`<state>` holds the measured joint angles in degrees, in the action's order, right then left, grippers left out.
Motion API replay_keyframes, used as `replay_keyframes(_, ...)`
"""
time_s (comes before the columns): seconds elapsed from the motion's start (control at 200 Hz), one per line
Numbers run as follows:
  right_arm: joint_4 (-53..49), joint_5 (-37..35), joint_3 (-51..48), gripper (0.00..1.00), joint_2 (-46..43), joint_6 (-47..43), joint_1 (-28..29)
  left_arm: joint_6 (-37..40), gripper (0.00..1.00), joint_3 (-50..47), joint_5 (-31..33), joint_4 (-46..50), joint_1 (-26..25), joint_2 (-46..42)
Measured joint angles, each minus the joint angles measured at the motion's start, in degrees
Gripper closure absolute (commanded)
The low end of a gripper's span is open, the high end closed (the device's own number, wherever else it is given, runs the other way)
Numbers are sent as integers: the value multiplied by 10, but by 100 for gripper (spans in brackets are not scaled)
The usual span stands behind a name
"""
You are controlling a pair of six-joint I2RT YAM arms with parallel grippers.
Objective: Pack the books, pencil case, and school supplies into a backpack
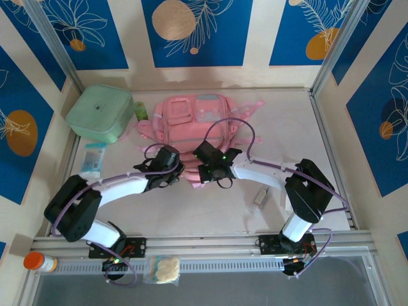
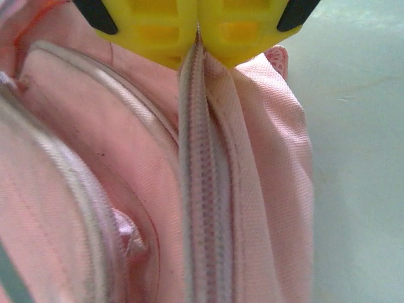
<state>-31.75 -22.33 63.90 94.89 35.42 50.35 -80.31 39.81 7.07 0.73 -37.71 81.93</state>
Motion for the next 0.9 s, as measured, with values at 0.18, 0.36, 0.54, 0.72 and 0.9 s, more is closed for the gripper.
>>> replay_keyframes(0.18,-12,-7,-14,100,-26,-10,-37,115,100,-40,-55,56,129,-107)
replay_keyframes(0.36,-2,32,-14,100,-32,-35,-33,240,100,-13,-143,112,263,-93)
replay_keyframes(0.54,21,73,-5,100,-18,-42,-15,308,50,21,-163,132,300,-74)
replay_keyframes(0.72,28,76,-5,100,-14,-39,-10,258,33,-14,-147,125,240,-178)
replay_keyframes(0.9,35,76,-7,100,-13,-37,-10,87,27,-78,-89,72,49,-226)
